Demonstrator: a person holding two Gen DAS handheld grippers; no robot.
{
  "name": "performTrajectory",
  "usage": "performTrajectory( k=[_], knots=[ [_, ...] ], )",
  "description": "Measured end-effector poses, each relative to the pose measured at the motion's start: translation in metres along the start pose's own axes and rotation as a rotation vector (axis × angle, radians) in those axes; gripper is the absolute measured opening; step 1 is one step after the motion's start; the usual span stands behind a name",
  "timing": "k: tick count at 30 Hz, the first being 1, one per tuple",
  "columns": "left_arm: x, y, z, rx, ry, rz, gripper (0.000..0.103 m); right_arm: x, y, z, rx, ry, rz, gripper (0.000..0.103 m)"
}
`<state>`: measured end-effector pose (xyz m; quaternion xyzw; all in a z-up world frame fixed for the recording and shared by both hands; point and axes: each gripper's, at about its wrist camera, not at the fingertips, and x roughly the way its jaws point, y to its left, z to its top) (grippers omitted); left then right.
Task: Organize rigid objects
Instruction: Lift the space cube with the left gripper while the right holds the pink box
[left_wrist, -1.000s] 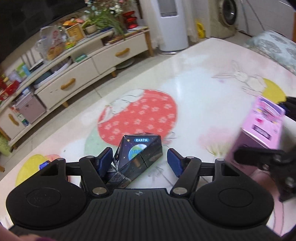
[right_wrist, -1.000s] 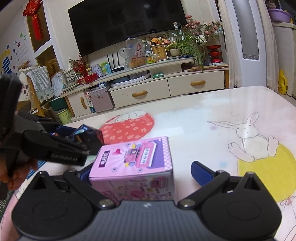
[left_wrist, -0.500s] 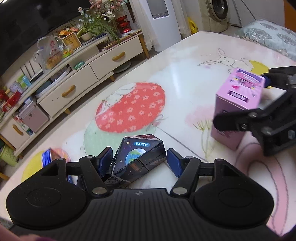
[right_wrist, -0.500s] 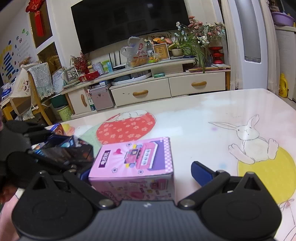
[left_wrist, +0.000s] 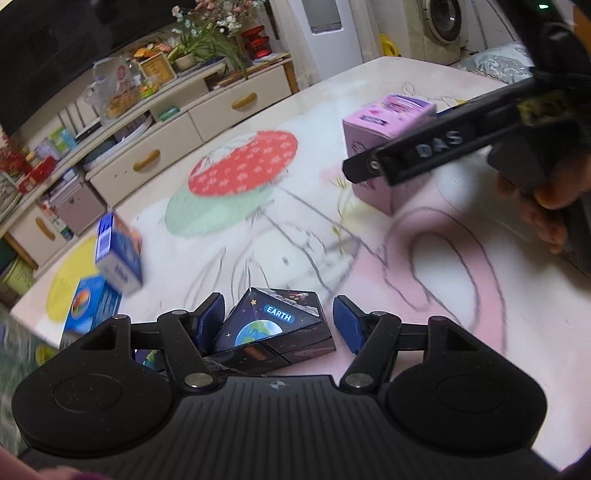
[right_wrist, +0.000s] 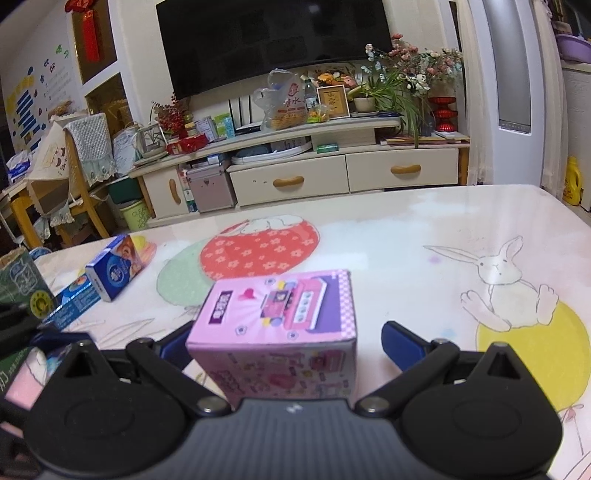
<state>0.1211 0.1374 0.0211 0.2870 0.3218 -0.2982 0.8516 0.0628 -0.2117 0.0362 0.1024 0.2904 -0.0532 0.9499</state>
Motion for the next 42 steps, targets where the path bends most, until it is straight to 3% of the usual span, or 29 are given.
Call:
performTrajectory(
  k=[6, 11, 14, 17, 19, 26, 29, 36, 42],
  knots=[
    [-0.018, 0.004, -0.011, -0.147, -0.006, 0.035, 0.08, 0.003, 0.008, -0.004, -0.048, 0.019, -0.001, 0.102],
    [-0.028, -0.002, -0.018, -0.187, 0.005, 0.045, 0.08, 0.004, 0.018, -0.009, -0.12, 0.026, -0.002, 0.102],
    [-0.048, -0.003, -0.022, -0.258, -0.05, 0.12, 0.098, 0.003, 0.023, -0.01, -0.161, 0.026, -0.006, 0.102],
    [-0.068, -0.001, -0.024, -0.342, -0.088, 0.182, 0.102, 0.004, 0.023, -0.01, -0.166, 0.027, -0.002, 0.102],
    [-0.076, 0.003, -0.027, -0.428, -0.073, 0.225, 0.102, 0.004, 0.022, -0.01, -0.164, 0.027, -0.003, 0.102],
    [-0.084, 0.021, -0.047, -0.98, 0.022, 0.281, 0.102, 0.004, 0.024, -0.01, -0.166, 0.033, -0.001, 0.102],
    [-0.079, 0.025, -0.042, -1.122, 0.026, 0.3, 0.102, 0.003, 0.024, -0.011, -0.162, 0.033, 0.003, 0.102],
    [-0.045, 0.041, -0.034, -1.283, 0.058, 0.331, 0.102, 0.001, 0.022, -0.01, -0.154, 0.03, 0.012, 0.102],
    [-0.02, 0.045, -0.035, -1.342, 0.11, 0.325, 0.102, 0.001, 0.022, -0.008, -0.15, 0.03, 0.024, 0.102]
  ],
)
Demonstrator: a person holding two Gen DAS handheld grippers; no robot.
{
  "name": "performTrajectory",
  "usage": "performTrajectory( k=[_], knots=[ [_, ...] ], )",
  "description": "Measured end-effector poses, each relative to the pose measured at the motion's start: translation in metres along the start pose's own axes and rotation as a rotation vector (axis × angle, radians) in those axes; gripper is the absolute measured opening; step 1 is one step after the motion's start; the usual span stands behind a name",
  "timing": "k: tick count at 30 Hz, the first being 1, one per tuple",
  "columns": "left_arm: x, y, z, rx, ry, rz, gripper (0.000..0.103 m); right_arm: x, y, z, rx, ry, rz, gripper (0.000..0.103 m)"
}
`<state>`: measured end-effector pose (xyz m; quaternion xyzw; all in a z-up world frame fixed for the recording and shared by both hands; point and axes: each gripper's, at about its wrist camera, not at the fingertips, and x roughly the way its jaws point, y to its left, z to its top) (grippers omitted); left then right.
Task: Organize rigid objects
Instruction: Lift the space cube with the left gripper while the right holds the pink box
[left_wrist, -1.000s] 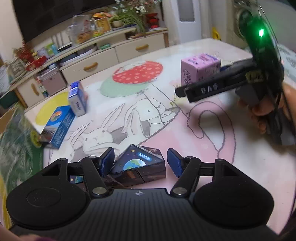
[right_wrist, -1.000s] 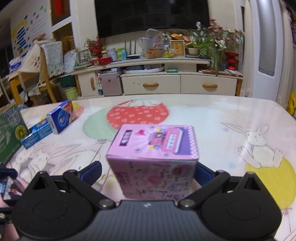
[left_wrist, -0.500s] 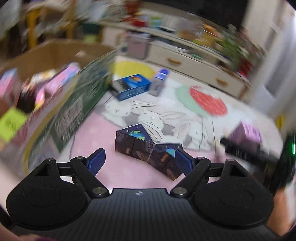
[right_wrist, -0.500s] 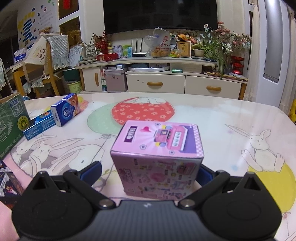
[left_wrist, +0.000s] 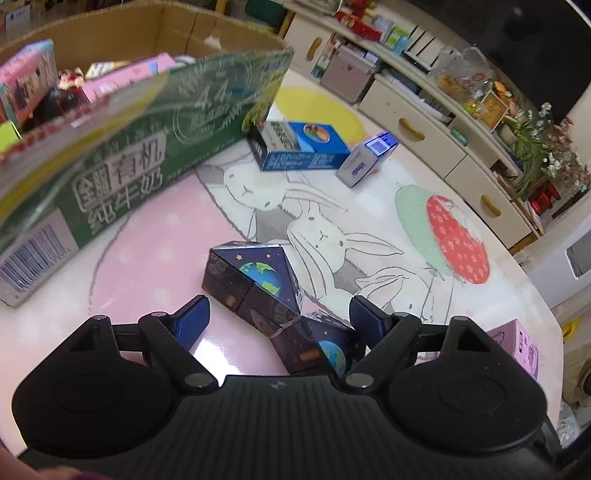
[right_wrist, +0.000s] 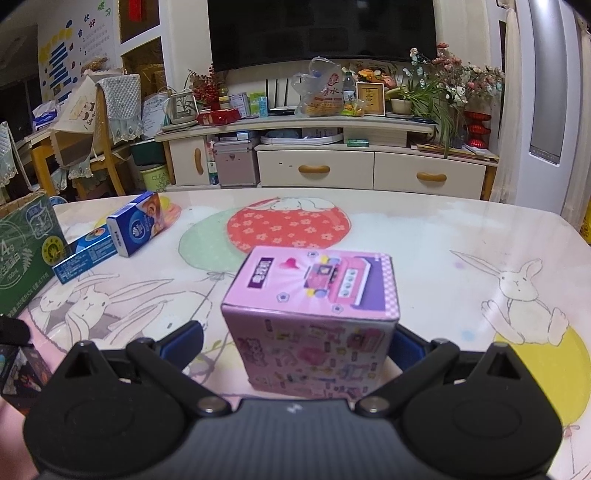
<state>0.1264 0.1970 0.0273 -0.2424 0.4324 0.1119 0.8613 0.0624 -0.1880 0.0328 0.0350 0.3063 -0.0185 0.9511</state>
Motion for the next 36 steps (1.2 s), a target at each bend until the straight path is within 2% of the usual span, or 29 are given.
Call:
performTrajectory(
  k=[3, 6, 11, 13, 17, 22, 27, 33, 36],
  knots=[
    [0.009, 0.0, 0.001, -0.01, 0.034, 0.005, 0.101, 0.002, 0.0, 0.0, 0.005, 0.011, 0.002, 0.102],
    [0.013, -0.007, 0.001, 0.048, 0.027, 0.015, 0.099, 0.004, -0.001, 0.0, 0.014, 0.021, 0.006, 0.102],
    [0.013, -0.013, -0.005, 0.154, 0.006, 0.039, 0.076, 0.007, -0.002, -0.002, 0.025, 0.039, 0.01, 0.102],
    [0.01, -0.011, -0.006, 0.186, -0.002, 0.044, 0.055, 0.008, -0.002, -0.002, 0.028, 0.034, 0.0, 0.102],
    [0.004, -0.005, -0.006, 0.246, 0.004, 0.018, 0.051, 0.005, -0.003, -0.002, 0.033, 0.019, -0.004, 0.1],
    [-0.002, -0.001, -0.007, 0.361, 0.027, -0.014, 0.046, 0.004, -0.005, -0.002, 0.029, 0.005, -0.008, 0.091],
    [-0.005, -0.002, -0.008, 0.493, 0.046, -0.038, 0.045, 0.006, -0.008, -0.004, 0.028, 0.0, -0.024, 0.079],
    [-0.005, -0.002, -0.02, 0.605, 0.013, -0.06, 0.042, 0.011, -0.008, -0.006, 0.022, -0.004, -0.042, 0.078],
    [-0.004, 0.0, -0.019, 0.595, 0.019, -0.08, 0.04, 0.009, -0.007, -0.005, 0.026, -0.027, -0.057, 0.079]
  ],
)
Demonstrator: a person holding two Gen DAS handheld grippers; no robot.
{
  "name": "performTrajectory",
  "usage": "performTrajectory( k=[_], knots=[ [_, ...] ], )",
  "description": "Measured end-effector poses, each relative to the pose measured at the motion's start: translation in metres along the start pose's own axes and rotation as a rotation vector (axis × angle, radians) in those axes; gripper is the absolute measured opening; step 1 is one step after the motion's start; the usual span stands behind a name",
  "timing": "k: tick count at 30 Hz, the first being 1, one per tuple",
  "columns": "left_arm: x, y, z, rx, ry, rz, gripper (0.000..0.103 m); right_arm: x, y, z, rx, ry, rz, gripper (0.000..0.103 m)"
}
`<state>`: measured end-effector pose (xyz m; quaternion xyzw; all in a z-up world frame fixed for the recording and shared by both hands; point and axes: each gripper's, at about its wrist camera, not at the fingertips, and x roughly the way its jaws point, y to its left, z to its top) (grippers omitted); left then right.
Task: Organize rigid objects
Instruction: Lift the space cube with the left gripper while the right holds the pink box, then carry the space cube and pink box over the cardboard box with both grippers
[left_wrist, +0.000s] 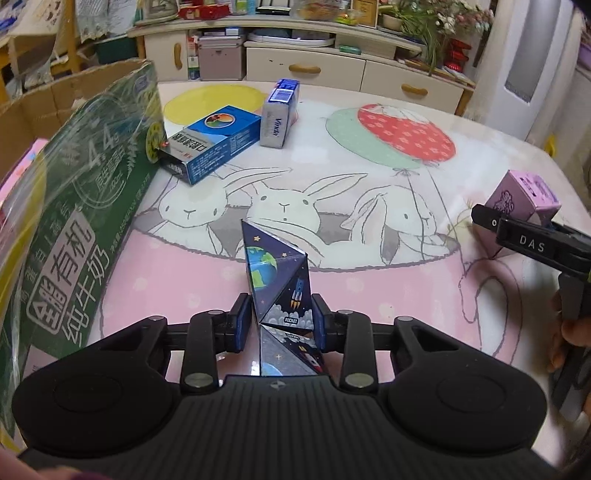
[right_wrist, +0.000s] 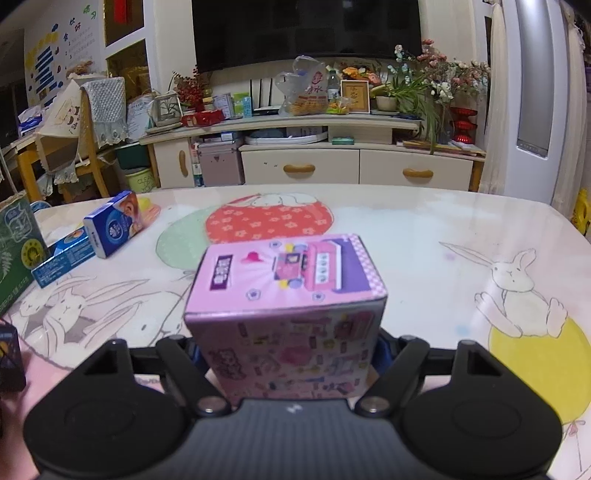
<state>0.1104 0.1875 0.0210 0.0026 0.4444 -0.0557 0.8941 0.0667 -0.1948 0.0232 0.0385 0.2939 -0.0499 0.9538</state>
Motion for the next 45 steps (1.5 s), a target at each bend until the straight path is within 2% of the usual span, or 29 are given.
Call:
performTrajectory(
  k=[3, 6, 14, 19, 30, 37, 45],
  knots=[
    [-0.002, 0.002, -0.001, -0.002, -0.002, 0.001, 0.033, -0.002, 0.001, 0.001, -0.003, -0.016, -0.02, 0.079],
    [-0.001, 0.006, 0.002, -0.023, -0.001, -0.016, 0.032, -0.004, 0.001, 0.001, -0.002, -0.038, -0.034, 0.073],
    [-0.003, 0.012, 0.004, -0.047, 0.004, -0.043, 0.032, -0.011, 0.006, -0.003, -0.021, -0.066, -0.066, 0.072],
    [-0.014, 0.013, 0.008, -0.037, -0.035, -0.057, 0.032, -0.019, 0.016, -0.011, -0.032, -0.057, -0.072, 0.072],
    [-0.052, 0.024, 0.017, -0.016, -0.14, -0.103, 0.032, -0.042, 0.039, -0.02, 0.037, -0.024, -0.042, 0.071],
    [-0.076, 0.042, 0.023, -0.02, -0.228, -0.119, 0.032, -0.062, 0.073, -0.02, -0.016, -0.025, -0.013, 0.071],
    [-0.104, 0.072, 0.026, -0.062, -0.323, -0.127, 0.032, -0.085, 0.117, 0.0, -0.092, -0.069, 0.04, 0.071]
  ],
)
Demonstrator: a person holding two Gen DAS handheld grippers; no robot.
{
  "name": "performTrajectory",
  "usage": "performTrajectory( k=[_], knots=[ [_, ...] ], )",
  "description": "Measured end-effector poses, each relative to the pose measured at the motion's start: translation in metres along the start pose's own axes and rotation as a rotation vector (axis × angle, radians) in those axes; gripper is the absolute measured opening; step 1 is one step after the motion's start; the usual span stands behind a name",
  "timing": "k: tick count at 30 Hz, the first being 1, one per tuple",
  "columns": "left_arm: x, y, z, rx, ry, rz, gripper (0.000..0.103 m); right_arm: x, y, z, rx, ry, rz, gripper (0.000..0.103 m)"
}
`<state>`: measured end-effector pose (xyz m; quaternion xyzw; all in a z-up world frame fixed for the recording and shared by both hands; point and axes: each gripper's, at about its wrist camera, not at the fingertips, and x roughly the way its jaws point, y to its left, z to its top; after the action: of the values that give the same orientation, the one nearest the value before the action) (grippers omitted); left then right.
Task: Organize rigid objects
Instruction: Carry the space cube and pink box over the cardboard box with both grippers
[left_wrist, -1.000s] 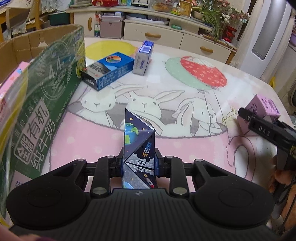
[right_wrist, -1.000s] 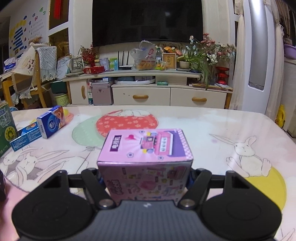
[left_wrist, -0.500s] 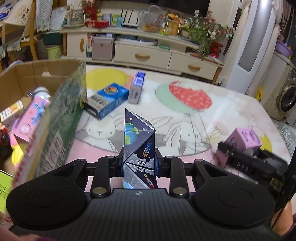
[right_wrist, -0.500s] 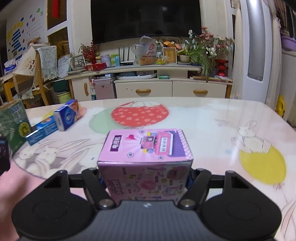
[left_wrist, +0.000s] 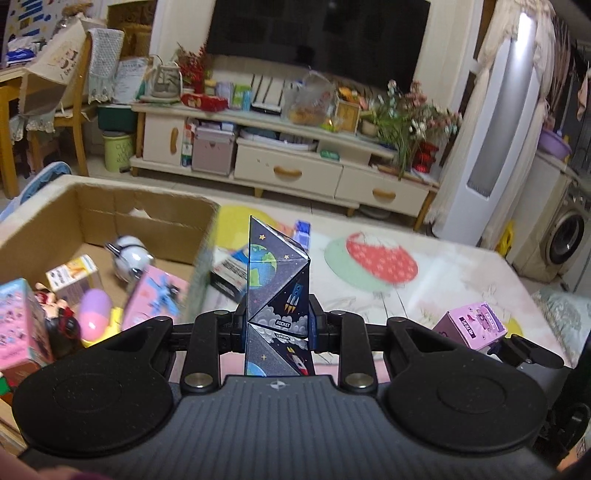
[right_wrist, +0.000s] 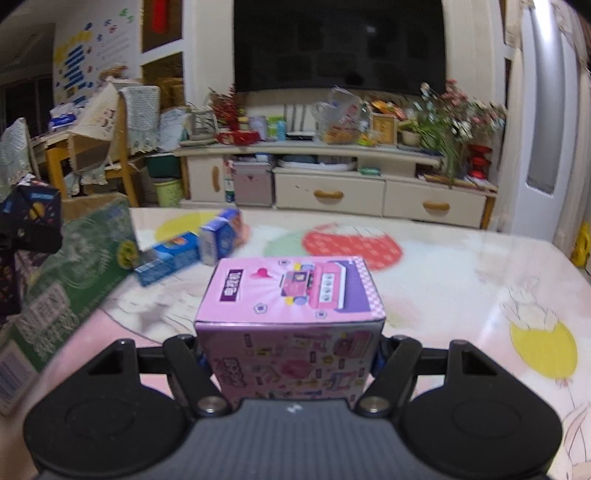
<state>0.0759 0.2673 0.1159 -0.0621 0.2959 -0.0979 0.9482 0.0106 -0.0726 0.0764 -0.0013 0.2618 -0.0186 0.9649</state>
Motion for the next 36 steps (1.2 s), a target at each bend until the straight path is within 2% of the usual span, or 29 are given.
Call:
performTrajectory(
  k=[8, 15, 24, 32, 36],
  knots=[
    [-0.014, 0.033, 0.013, -0.066, -0.078, 0.052, 0.032, -0.009, 0.043, 0.037, -0.062, -0.068, 0.088, 0.071],
    [-0.016, 0.062, 0.02, -0.15, -0.106, 0.112, 0.032, 0.002, 0.086, 0.073, -0.126, -0.121, 0.189, 0.071],
    [-0.002, 0.082, 0.026, -0.226, -0.074, 0.173, 0.032, 0.046, 0.133, 0.114, -0.18, -0.117, 0.316, 0.071],
    [0.007, 0.08, 0.024, -0.238, 0.012, 0.193, 0.032, 0.09, 0.166, 0.12, -0.188, -0.037, 0.386, 0.071],
    [0.008, 0.079, 0.021, -0.213, 0.044, 0.215, 0.032, 0.104, 0.174, 0.114, -0.189, 0.002, 0.402, 0.071]
  ],
)
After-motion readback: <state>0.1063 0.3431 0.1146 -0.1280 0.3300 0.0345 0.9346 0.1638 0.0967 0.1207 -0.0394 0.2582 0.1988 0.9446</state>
